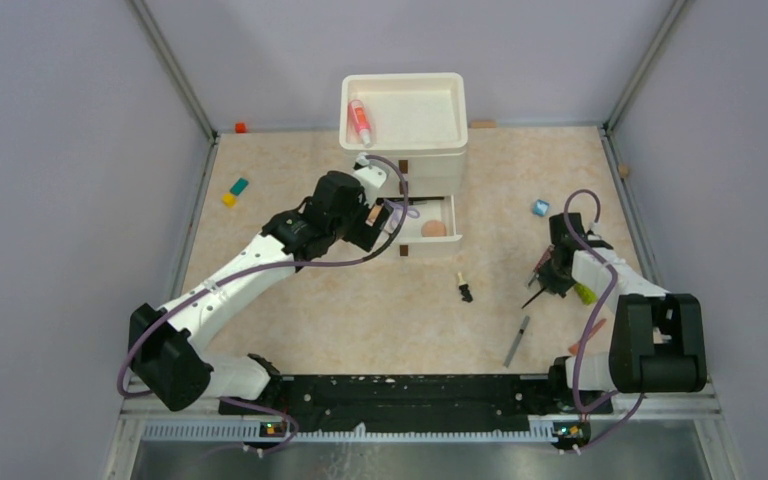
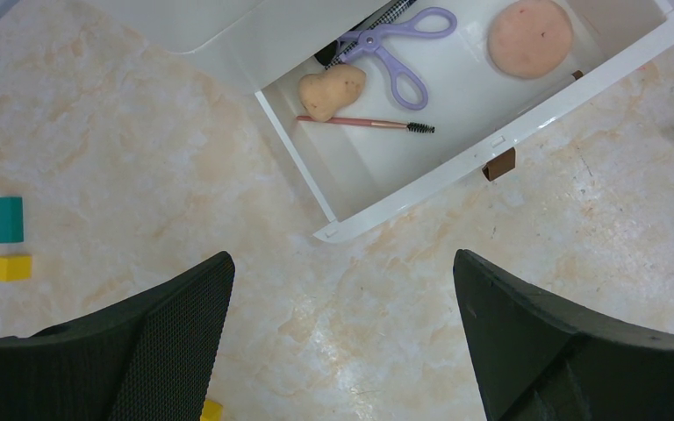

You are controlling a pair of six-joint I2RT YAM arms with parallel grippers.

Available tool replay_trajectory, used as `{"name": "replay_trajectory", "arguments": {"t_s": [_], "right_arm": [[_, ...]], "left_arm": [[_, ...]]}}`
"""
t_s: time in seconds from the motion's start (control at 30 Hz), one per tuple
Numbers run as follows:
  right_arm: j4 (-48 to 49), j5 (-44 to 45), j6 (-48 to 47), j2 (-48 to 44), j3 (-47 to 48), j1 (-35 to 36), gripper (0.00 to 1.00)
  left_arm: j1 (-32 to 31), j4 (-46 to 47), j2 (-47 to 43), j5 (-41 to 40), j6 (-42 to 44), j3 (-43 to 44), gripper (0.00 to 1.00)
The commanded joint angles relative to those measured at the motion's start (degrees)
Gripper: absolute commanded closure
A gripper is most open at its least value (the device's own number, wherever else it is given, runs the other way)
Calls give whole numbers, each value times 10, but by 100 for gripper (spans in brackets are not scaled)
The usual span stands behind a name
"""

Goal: Organize the makeup
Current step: Pick up the makeup brush from the center of the board.

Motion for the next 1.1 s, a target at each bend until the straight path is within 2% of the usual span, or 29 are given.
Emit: {"name": "replay_trajectory", "arguments": {"t_s": [0.0, 0.37, 0.5, 0.63, 0.77, 0.93, 1.07], "right_arm": [[-9, -10, 8, 20, -25, -1, 100], [-82, 23, 7, -95, 20, -2, 100], [-64, -8, -33, -147, 41, -1, 100], [23, -106, -71, -205, 25, -1, 100], [139, -214, -43, -245, -1, 14, 100], [234, -225, -24, -203, 29, 112, 100], [340, -248, -94, -145, 71, 200, 100]], "left_arm": [[4, 21, -10, 9, 3, -3, 1], [6, 21, -11, 11, 3, -5, 1], [8, 21, -12, 13, 1, -5, 1], [11, 22, -12, 8, -5, -6, 1], [19, 20, -11, 0, -13, -5, 1], [45, 20, -13, -9, -27, -5, 1], [69, 24, -28, -26, -41, -12, 1]]}}
